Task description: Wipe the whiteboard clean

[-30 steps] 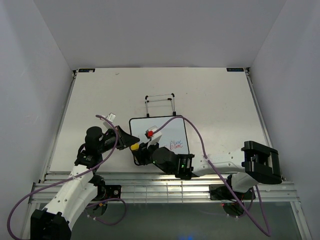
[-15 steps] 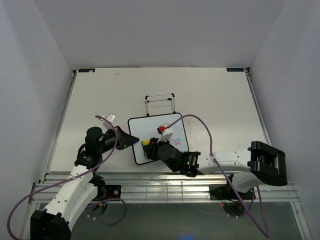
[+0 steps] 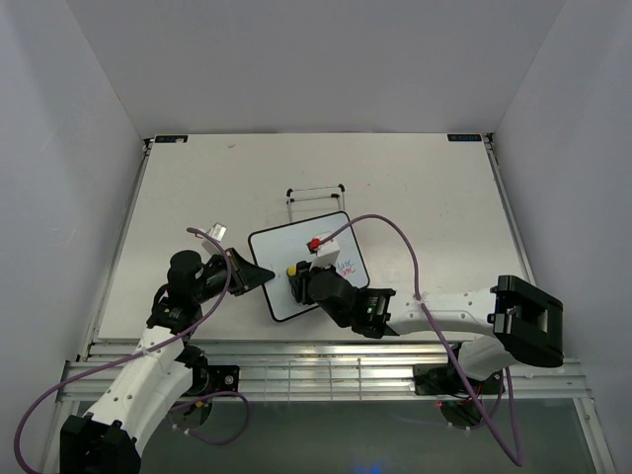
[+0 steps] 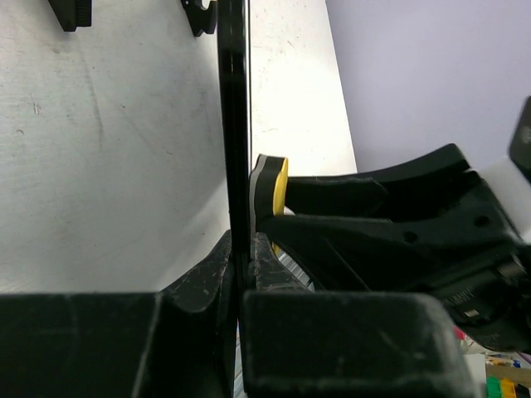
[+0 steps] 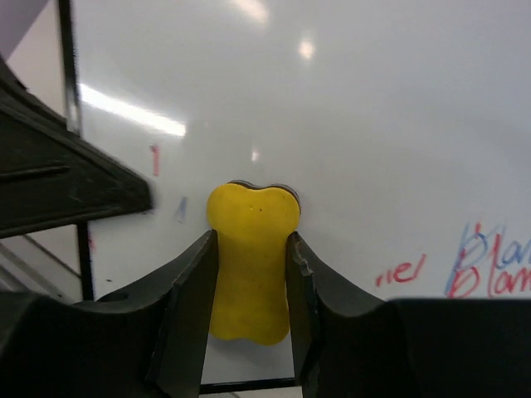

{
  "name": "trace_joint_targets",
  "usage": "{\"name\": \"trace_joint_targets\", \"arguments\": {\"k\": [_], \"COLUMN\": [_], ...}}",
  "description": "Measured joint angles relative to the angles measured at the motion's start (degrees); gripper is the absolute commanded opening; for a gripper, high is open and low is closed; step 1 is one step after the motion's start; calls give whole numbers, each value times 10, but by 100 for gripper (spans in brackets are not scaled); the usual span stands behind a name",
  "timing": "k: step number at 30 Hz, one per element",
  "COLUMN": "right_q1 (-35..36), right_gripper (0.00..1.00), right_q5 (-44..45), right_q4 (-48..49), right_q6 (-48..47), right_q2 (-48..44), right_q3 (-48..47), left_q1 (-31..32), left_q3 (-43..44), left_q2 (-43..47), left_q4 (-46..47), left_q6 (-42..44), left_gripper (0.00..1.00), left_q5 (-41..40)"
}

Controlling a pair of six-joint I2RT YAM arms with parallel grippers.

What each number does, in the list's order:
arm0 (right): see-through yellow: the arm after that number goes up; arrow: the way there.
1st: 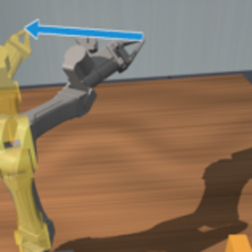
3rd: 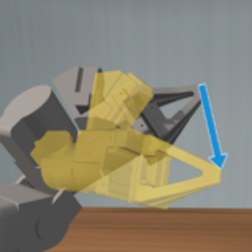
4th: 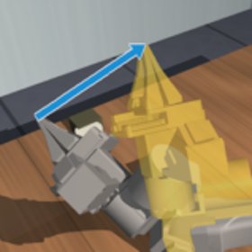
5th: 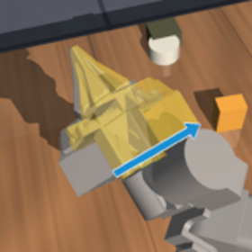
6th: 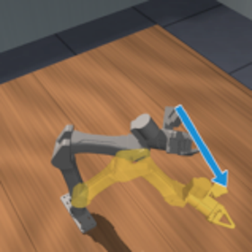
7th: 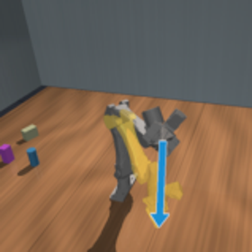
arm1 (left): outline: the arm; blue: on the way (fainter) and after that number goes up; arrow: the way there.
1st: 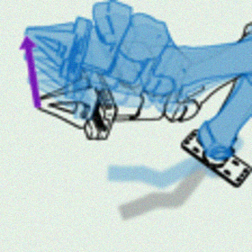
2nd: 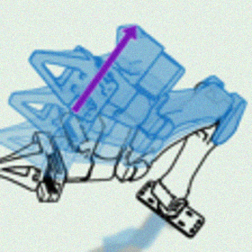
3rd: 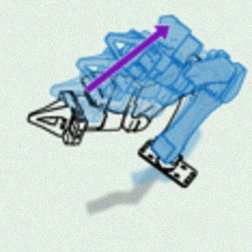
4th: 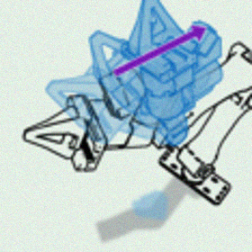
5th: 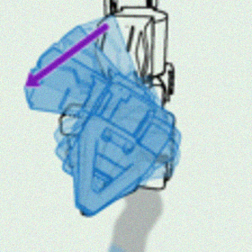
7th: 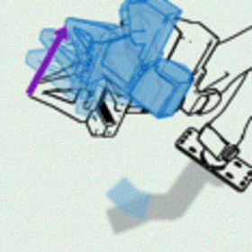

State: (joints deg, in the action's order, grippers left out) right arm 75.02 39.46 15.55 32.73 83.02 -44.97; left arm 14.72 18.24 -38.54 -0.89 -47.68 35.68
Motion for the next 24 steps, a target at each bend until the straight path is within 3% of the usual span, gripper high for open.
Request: {"name": "trace_joint_targets", "arguments": {"k": [9, 16, 24], "right_q1": [10, -30, -60], "right_gripper": [34, 33, 34], "right_q5": [-41, -94, -172], "right_q4": [-12, -14, -24], "right_q6": [-35, -41, -150], "right_q2": [25, 28, 75], "right_q3": [-62, -74, -152], "left_q1": [0, 0, -1], "left_q3": [0, 0, 0], "left_q2": [0, 0, 0], "left_q4": [0, 0, -9], "left_q6": [0, 0, -4], "left_gripper": [0, 0, 0], "left_q5": [7, 8, 7]}}
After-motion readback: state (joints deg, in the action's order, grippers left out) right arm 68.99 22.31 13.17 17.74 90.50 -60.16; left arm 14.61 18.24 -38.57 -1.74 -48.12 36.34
